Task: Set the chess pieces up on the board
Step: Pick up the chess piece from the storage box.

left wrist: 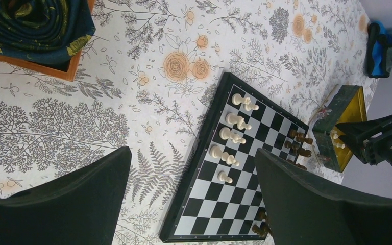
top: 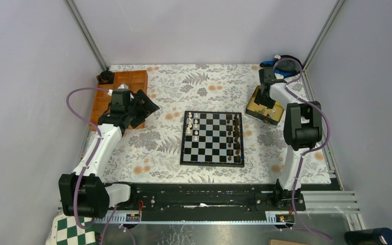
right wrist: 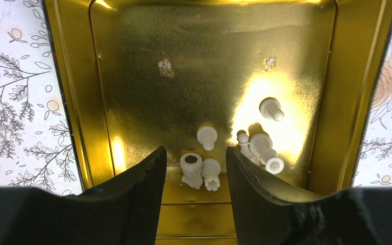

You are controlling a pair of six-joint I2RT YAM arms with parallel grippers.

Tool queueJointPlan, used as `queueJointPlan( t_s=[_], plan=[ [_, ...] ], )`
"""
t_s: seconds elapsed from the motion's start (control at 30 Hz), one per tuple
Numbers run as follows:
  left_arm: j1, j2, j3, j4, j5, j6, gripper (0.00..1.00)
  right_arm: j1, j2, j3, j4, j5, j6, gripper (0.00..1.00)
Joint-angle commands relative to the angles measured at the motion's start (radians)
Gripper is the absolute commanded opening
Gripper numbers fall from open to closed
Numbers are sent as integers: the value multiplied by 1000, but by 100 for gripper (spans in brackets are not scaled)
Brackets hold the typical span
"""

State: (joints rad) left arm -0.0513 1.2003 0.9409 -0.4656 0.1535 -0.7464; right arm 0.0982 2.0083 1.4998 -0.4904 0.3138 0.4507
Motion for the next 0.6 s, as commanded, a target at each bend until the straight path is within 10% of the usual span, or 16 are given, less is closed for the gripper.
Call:
queueJointPlan(
  t_s=[0.0,0.57],
  plan=[
    [5,8,27,32,-25,22,98,-5,20,15,23,-11,12,52],
    [5,38,30,41,-23,28,97,-25,44,17,33,-13,7,42]
  ],
)
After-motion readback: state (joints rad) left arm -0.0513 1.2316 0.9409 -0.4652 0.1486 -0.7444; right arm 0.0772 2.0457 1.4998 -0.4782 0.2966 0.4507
